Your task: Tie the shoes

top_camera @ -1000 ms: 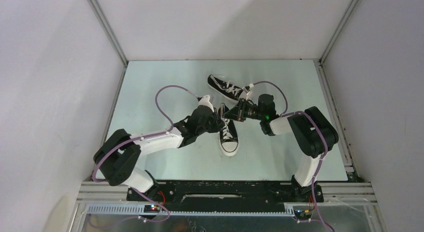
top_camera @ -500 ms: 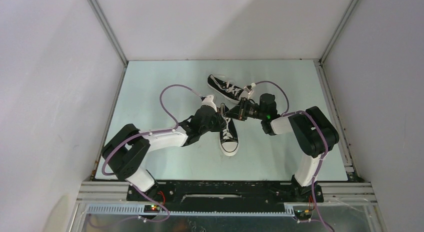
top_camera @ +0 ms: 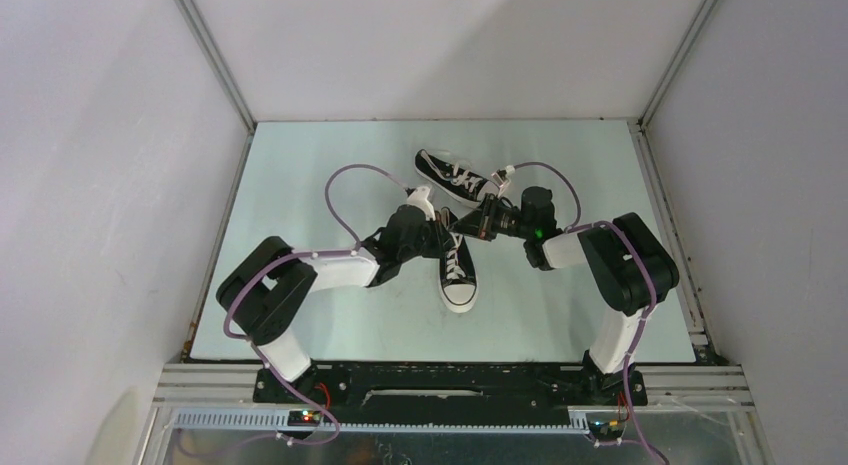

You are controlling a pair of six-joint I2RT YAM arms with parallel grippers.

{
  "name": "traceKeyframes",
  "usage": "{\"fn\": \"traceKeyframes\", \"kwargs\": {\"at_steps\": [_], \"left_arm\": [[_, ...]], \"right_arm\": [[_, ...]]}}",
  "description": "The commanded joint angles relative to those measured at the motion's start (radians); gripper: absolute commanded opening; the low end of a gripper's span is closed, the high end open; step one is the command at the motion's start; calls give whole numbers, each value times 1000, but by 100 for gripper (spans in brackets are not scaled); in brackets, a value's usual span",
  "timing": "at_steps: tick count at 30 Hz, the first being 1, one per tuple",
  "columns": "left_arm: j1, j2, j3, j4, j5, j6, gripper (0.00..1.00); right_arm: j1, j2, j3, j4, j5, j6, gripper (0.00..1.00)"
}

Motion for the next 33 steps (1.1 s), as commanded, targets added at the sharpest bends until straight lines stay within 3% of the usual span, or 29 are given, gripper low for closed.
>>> {"fn": "traceKeyframes", "kwargs": {"at_steps": [1, 8, 25, 33], "left_arm": [[16, 11, 33, 74, -30, 65, 0], [15, 43, 71, 65, -110, 145, 0], [12, 137, -18, 403, -53, 96, 0], [5, 141, -10, 341, 88, 52, 0]], "right_arm": [[11, -17, 21, 33, -27, 21, 0], [19, -9, 20, 40, -33, 125, 0], [8, -39, -11, 41, 32, 261, 0], [-4, -90, 27, -222, 90, 126, 0]]}}
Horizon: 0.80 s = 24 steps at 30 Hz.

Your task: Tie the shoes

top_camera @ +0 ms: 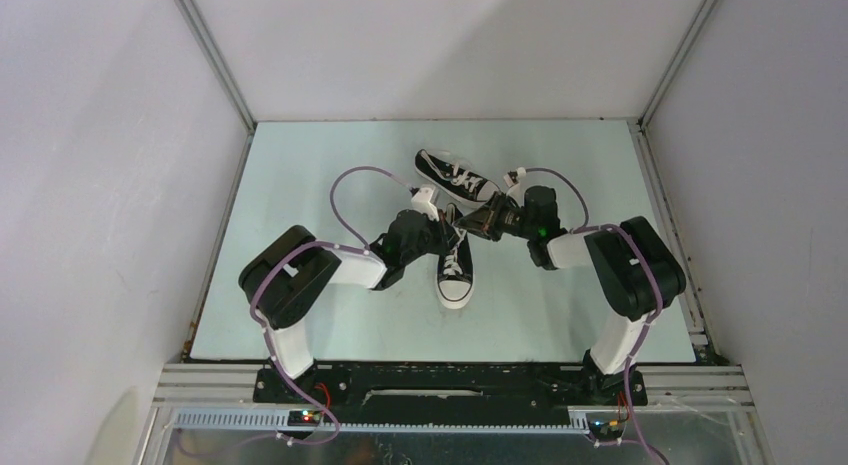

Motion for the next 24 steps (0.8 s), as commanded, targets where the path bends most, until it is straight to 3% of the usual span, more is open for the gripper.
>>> {"fn": "traceKeyframes", "kwargs": {"at_steps": [1, 7, 17, 24], "left_arm": [[-1, 2, 22, 16, 91, -35, 0], [-7, -4, 23, -2, 163, -93, 0], [10, -22, 28, -113, 117, -99, 0], [25, -24, 17, -122, 73, -137, 0]], "right_arm": [[12, -62, 47, -160, -18, -98, 0], [9, -63, 69, -258, 22, -167, 0], [7, -75, 145, -457, 81, -297, 6], [9, -118, 174, -562, 137, -380, 19]]}}
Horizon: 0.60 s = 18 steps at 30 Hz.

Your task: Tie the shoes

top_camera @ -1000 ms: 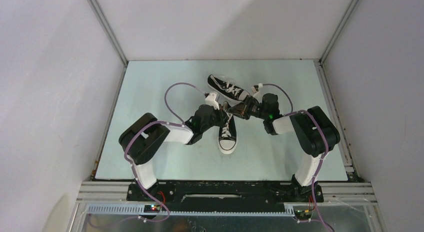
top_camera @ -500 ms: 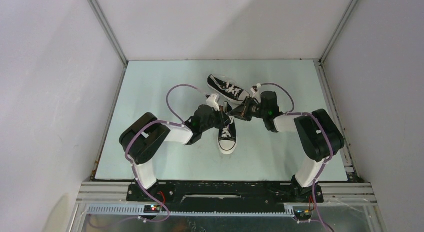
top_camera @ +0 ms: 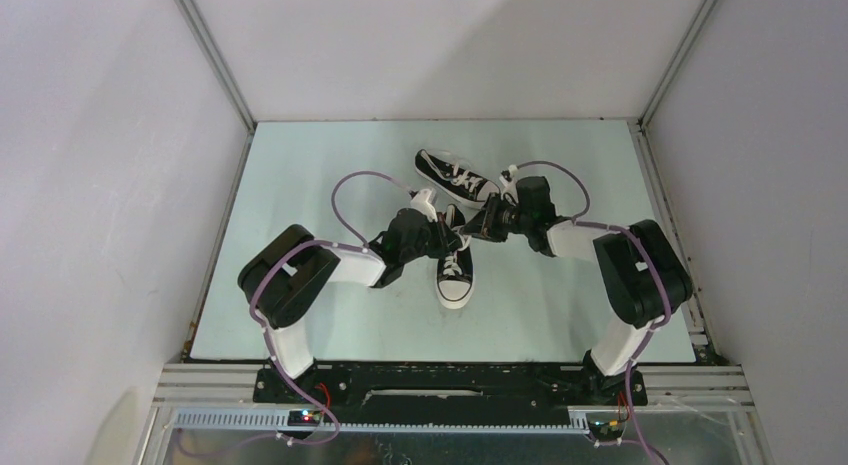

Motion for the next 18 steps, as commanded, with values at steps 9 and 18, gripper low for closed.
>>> {"fn": "traceKeyframes", "kwargs": {"at_steps": [9, 18], "left_arm": [[9, -35, 12, -60, -38, -9, 0], [13, -40, 16, -64, -31, -9, 0]], "right_arm": [[17, -117, 83, -191, 110, -153, 30], [37, -132, 110, -262, 168, -194, 31]]}}
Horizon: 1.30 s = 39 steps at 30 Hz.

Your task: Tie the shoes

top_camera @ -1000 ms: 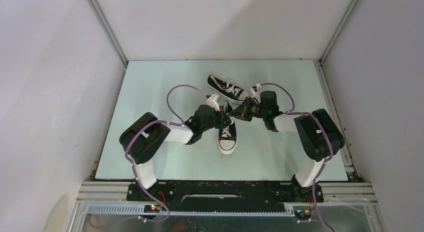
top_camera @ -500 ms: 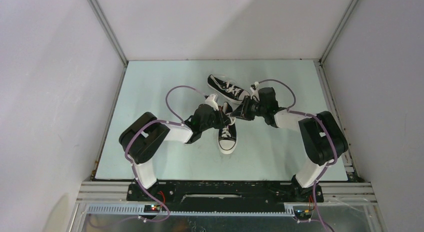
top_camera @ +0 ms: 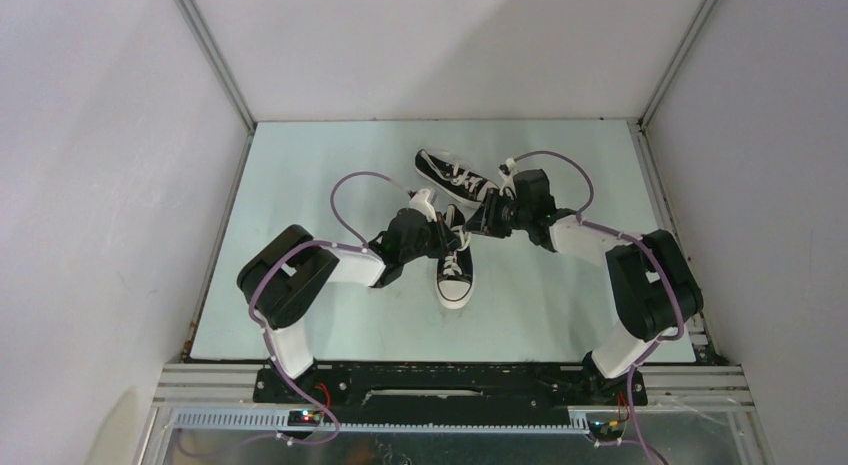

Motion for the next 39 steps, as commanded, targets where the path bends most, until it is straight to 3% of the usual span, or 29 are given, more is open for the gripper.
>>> {"fn": "traceKeyframes", "kwargs": {"at_steps": [1, 14, 23, 29, 33, 39], "left_arm": [[11, -35, 16, -49, -15, 6, 0], [15, -39, 20, -61, -9, 11, 0], [17, -35, 28, -70, -3, 14, 0], [18, -34, 31, -74, -1, 16, 0], [19, -33, 31, -73, 0, 15, 0], [20, -35, 33, -75, 0, 16, 0]], "right_arm": [[12, -44, 46, -46, 50, -44, 30], [44, -83, 101, -210, 177, -105, 27], [48, -105, 110, -263, 205, -115, 15], [47, -111, 113, -282, 199, -120, 29], [50, -104, 117, -293, 185, -124, 30], [50, -103, 117, -314, 181, -128, 16]]}}
